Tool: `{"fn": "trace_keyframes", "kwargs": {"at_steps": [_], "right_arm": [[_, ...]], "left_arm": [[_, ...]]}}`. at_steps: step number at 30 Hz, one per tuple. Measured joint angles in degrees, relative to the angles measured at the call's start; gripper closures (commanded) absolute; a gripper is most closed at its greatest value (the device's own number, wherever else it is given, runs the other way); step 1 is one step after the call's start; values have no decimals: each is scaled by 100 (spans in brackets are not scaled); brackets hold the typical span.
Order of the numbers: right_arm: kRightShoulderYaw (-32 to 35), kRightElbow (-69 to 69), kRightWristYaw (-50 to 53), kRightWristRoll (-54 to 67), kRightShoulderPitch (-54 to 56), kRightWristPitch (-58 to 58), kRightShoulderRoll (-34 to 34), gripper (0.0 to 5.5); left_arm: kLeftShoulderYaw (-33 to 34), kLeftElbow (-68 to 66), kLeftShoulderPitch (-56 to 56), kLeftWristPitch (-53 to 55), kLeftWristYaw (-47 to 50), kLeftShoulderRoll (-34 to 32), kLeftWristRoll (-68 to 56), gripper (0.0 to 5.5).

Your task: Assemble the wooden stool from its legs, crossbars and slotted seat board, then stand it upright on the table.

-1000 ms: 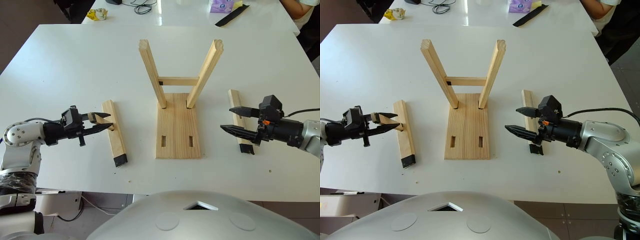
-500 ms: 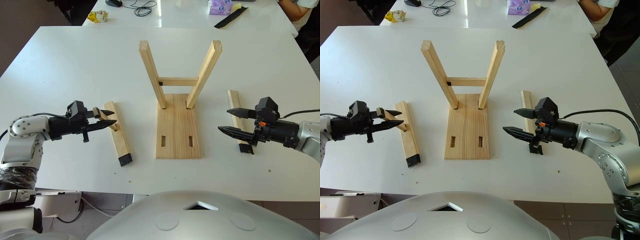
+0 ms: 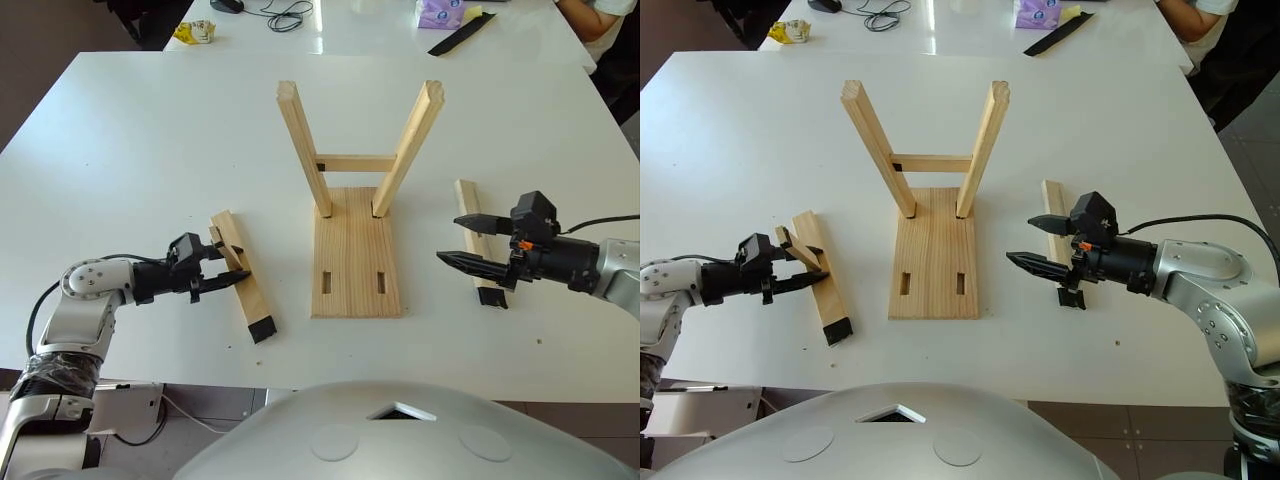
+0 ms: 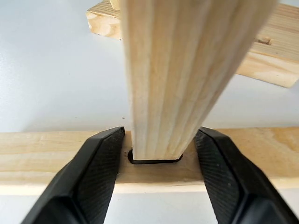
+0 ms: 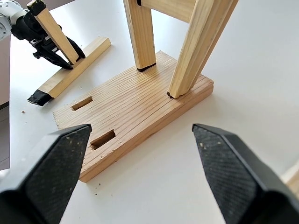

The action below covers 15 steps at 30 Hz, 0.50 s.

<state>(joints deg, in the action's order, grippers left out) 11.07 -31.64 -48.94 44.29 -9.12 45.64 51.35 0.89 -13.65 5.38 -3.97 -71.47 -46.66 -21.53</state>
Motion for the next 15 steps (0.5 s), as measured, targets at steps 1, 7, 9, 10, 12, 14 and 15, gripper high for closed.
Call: {"fn": "trace_keyframes", "kwargs": {"at_steps": [1,7,9,10,12,14,15], "right_arm": [[-4,0,-1,-4,0,0,0,151],[-39,1,2,-32,0,0,-18,151],[-40,4,2,-35,0,-1,-35,151],[-39,5,2,-37,-4,-1,-38,151],[-32,3,2,-40,-32,-5,-42,151],[-19,-1,13,-46,-97,-8,-57,151],[-14,-5,19,-48,-110,-15,-66,151]], "left_arm": [[21,-52,-13,-1,-4,6,-12,217],[173,-267,-51,-66,-22,139,-103,184],[236,-226,-2,-30,-41,162,-167,184],[295,-176,67,12,-90,163,-204,184],[408,-56,215,63,-156,157,-234,184],[485,136,332,145,-228,155,-333,184],[534,245,356,205,-237,155,-366,184]]}}
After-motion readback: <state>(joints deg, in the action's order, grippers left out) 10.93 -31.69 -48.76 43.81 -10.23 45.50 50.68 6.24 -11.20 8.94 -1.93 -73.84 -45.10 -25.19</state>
